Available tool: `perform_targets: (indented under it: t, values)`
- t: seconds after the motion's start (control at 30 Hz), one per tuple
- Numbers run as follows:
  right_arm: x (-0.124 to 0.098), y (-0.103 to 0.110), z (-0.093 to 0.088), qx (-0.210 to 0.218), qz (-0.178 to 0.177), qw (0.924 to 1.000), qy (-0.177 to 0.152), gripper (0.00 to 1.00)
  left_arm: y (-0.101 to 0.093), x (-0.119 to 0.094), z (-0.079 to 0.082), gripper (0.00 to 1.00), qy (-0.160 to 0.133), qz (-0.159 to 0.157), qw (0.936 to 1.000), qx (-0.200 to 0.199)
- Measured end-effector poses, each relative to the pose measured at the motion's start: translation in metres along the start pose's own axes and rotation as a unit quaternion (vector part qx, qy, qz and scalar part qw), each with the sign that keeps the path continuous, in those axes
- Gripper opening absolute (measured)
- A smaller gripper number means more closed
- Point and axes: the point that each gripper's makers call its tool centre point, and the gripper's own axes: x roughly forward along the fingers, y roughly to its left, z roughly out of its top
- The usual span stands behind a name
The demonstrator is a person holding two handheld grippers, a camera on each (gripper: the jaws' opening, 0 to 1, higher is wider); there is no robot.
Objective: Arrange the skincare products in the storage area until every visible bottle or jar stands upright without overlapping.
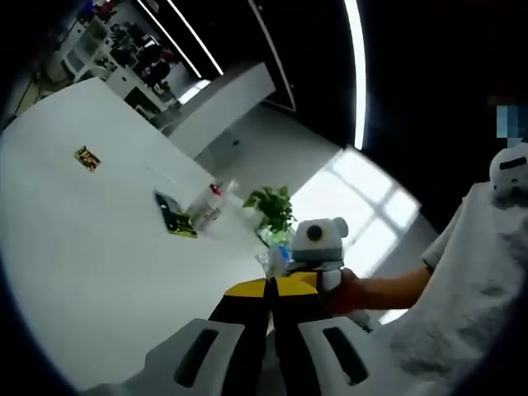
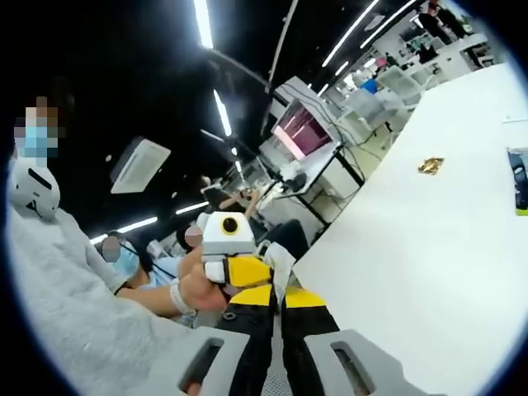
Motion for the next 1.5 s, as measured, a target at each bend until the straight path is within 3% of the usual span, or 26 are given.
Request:
perform_targets:
  t: [0.13,0.23,0.37,0.5,0.67,0.73,0.9,1.07,1.2,1.33,1.5]
  values:
    - [-0.003,-0.002,0.006,0.023,0.001,0.9994,-0.025,0.0,0.002,-0.002,0.001,0.0,0.0,0.002,1.0,-0.001]
    - [-0.002,-0.004,0.004,0.017,-0.014,0.9995,-0.021,0.0,0.003,-0.001,-0.001,0.0,0.006,0.008,0.9999,0.0]
    - [-0.002,-0.003,0.011,0.056,-0.001,0.9973,-0.047,0.0,0.005,-0.003,0.002,0.0,-0.003,0.007,1.0,-0.005]
    - [-0.001,-0.003,0.012,0.06,-0.004,0.9967,-0.053,0.0,0.006,-0.004,0.003,0.0,-0.005,0.011,0.9999,-0.008]
    - [0.001,0.002,0.018,0.103,0.021,0.991,-0.082,0.0,0.004,-0.006,0.008,0.0,-0.02,0.006,0.9996,-0.02]
    - [-0.001,0.007,0.025,0.123,0.04,0.9857,-0.108,0.0,0.001,-0.005,0.017,0.0,-0.045,-0.008,0.9987,-0.024]
    - [-0.001,0.004,0.031,0.14,0.045,0.9807,-0.129,0.0,-0.001,-0.002,0.012,0.0,-0.026,-0.012,0.9995,-0.012]
    - [0.008,0.005,0.032,0.132,0.034,0.9837,-0.117,0.0,0.003,-0.009,0.016,0.0,-0.03,0.004,0.9986,-0.043]
    - [0.011,0.009,0.028,0.101,0.03,0.9895,-0.098,0.03,0.005,-0.016,0.03,0.0,-0.063,0.019,0.996,-0.059]
    - [0.011,0.018,0.028,0.098,0.05,0.9888,-0.101,0.0,0.002,-0.019,0.03,0.0,-0.058,0.023,0.9965,-0.055]
    - [0.009,0.014,0.024,0.099,0.037,0.9901,-0.093,0.0,0.002,-0.019,0.027,0.0,-0.052,0.03,0.9962,-0.063]
